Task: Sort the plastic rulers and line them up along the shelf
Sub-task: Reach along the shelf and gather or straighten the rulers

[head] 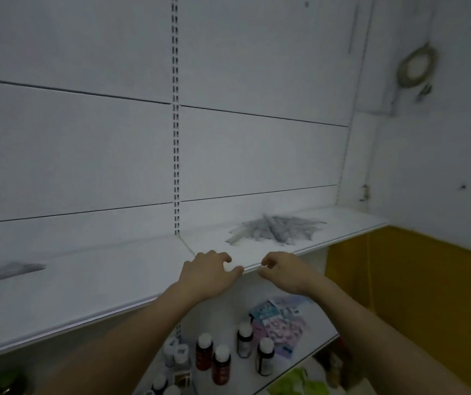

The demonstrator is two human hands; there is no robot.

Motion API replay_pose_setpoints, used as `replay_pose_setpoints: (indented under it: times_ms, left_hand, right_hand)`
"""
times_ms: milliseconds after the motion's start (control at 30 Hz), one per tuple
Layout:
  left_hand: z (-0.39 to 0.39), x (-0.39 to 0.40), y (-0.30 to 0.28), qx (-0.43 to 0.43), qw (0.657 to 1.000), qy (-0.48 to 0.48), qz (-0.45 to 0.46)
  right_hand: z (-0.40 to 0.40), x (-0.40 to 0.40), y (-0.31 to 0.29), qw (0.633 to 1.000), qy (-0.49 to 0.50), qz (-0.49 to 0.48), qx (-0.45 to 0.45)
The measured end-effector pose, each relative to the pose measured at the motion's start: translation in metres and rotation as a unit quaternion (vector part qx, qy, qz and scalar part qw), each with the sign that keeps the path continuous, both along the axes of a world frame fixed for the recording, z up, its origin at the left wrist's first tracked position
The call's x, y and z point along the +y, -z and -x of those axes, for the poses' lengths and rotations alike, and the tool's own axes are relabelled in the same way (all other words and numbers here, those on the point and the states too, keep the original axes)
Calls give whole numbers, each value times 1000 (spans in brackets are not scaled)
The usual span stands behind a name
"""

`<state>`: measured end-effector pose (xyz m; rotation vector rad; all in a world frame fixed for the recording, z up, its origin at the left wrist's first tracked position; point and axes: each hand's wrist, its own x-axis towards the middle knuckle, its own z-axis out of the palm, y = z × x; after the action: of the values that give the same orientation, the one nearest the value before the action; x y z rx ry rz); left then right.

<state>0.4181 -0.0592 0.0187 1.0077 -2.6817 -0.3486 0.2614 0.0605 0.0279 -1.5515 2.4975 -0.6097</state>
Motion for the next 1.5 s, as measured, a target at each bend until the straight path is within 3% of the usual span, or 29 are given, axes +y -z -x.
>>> replay_pose_setpoints:
  times_ms: [233, 500, 833, 1033, 1333, 1500]
  left_hand:
    - [97, 51, 5, -30, 999, 41, -10]
    - [179, 32, 10, -20, 999, 30, -21]
    - [295, -64, 12, 95, 990, -35, -100]
    - [351, -112, 15, 109, 987, -75, -91]
    - [410, -164, 13, 72, 979, -161, -104]
    - [434, -179, 10, -13, 969, -208, -132]
  right_hand:
    - [82, 69, 5, 998, 56, -5, -29]
    - [155, 65, 18, 998, 53, 5, -41]
    - [274, -12, 17, 1000, -8, -21, -11]
    - [340, -72, 10, 998, -36, 21, -43]
    - [423, -146, 6, 991, -93, 55, -75]
    - [465, -202, 4, 982, -172, 21, -75]
